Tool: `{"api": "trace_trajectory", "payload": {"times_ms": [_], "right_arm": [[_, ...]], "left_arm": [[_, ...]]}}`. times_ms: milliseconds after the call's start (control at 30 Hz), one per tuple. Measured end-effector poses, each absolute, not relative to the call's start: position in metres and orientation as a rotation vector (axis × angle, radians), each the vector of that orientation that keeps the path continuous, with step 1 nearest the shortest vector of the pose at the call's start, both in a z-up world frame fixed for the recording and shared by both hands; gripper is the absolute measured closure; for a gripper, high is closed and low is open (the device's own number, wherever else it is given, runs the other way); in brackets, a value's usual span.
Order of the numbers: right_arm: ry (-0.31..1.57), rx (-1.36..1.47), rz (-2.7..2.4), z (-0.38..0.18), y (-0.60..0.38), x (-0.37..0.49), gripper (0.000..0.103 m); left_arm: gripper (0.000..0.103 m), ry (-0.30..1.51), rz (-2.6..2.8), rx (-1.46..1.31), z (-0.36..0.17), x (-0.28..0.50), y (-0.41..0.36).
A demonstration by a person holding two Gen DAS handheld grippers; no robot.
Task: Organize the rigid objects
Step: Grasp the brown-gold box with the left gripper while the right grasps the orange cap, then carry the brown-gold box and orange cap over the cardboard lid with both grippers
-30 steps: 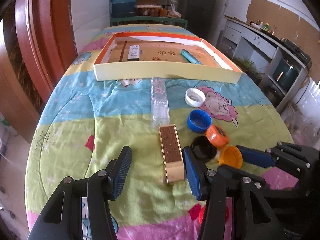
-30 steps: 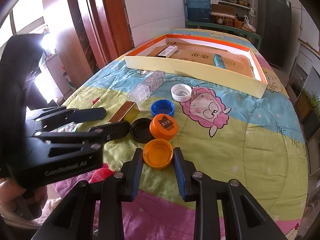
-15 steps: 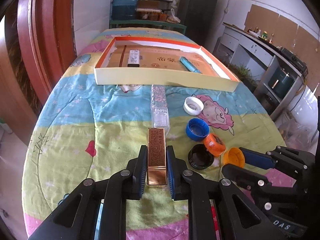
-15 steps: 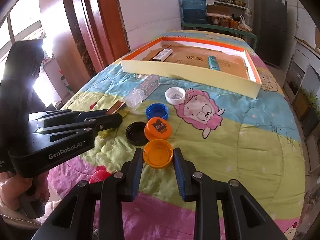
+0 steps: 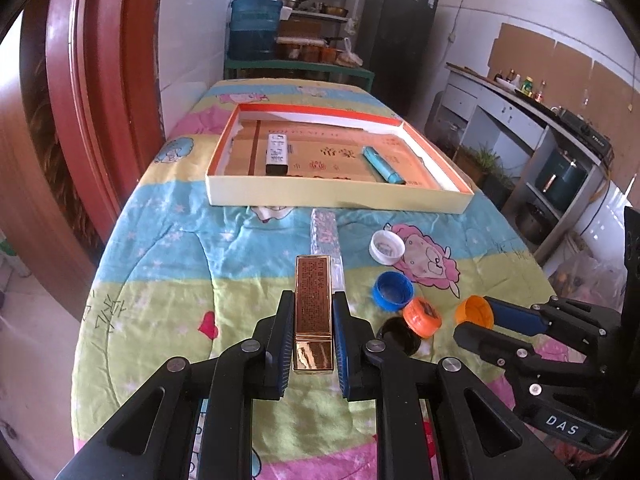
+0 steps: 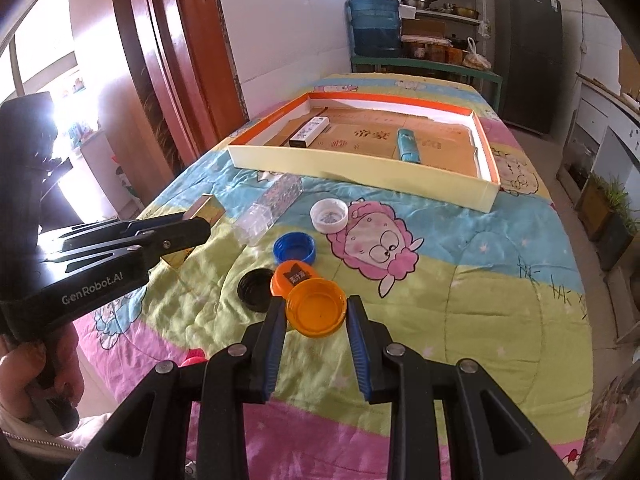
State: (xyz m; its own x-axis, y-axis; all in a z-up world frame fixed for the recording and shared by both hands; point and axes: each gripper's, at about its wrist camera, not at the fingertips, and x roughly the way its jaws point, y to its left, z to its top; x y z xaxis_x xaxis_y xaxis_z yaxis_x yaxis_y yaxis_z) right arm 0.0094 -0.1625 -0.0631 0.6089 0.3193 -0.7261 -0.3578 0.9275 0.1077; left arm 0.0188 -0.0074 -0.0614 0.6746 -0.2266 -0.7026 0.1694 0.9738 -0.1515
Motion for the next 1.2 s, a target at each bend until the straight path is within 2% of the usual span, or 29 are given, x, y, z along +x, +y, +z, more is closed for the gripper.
{"api": "trace_trajectory", "payload": {"times_ms": [1200], "right_arm": [[0.771, -0.050, 0.359, -0.042, -0.169, 0.071, 0.072]], "left_arm": [[0.085, 0.754, -0.224, -0.059, -0.035, 0.094, -0.027]]}}
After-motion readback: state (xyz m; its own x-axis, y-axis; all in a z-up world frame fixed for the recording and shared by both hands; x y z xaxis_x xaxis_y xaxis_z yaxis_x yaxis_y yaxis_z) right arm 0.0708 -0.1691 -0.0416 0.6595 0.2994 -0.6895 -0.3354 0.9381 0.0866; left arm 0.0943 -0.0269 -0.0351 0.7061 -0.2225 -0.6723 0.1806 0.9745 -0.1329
